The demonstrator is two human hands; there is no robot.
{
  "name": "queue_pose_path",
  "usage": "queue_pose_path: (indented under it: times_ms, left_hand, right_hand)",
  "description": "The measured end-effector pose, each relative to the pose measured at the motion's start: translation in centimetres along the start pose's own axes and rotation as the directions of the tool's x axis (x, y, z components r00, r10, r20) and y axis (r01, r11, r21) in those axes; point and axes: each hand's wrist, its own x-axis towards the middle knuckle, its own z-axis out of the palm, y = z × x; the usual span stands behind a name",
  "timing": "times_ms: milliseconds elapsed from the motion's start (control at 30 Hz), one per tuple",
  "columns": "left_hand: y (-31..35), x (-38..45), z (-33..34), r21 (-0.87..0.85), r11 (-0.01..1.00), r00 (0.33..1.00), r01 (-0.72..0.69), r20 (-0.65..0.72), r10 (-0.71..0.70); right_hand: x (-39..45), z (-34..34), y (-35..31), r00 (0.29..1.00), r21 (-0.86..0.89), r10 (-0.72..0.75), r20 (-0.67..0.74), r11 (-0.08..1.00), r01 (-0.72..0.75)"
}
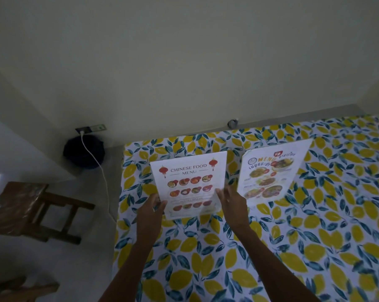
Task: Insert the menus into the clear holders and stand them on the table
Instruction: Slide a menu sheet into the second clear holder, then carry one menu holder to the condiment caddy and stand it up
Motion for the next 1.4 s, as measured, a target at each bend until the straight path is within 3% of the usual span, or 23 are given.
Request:
queue_pose_path:
  times_ms: [200, 400, 733, 867, 967, 1133, 1400]
  left_hand:
    - [-0.6, -0.7, 1.1, 0.007, 1.000, 0.996, -0.004, -0.095, 0.005]
    - [0.2, -2.0, 2.4, -0.040, 0.992, 0.980, 0.118, -0.160, -0.122]
    - [3.8, -7.5, 6.2, 0.107, 0.973, 0.957, 0.205, -0.232, -0.176]
    - [7.7, -9.8, 10.1, 0.158, 0.973, 0.972, 0.168, -0.193, -0.137]
    - [9.7, -10.3, 13.2, 0.151, 0.967, 0.973, 0.205, -0.139, -0.185]
    - [14.4, -9.6, 16.9, 0.147, 0.984, 0.987, 0.096, -0.142, -0.075]
    - [16.9, -6.0, 20.5, 0.035, 0.984, 0.984, 0.176, -0.033, -0.175]
  right_hand:
    - [-0.6, -0.6, 1.2, 0.995, -0.070, -0.017, 0.097, 0.997, 0.024]
    - [-1.5, -3.8, 3.6, 0.970, -0.204, -0.128, 0.205, 0.964, 0.170]
    - [-0.8, -11.6, 10.1, 0.959, -0.273, -0.193, 0.205, 0.930, 0.246]
    - [-0.2, -14.8, 12.7, 0.953, -0.222, -0.223, 0.204, 0.938, 0.267]
    - [0.5, -16.9, 14.4, 0.955, -0.219, -0.213, 0.208, 0.941, 0.258]
    - [1.7, -19.6, 17.1, 0.957, -0.218, -0.205, 0.207, 0.944, 0.249]
    - [6.0, -19.8, 18.7, 0.984, -0.131, -0.082, 0.156, 0.986, 0.103]
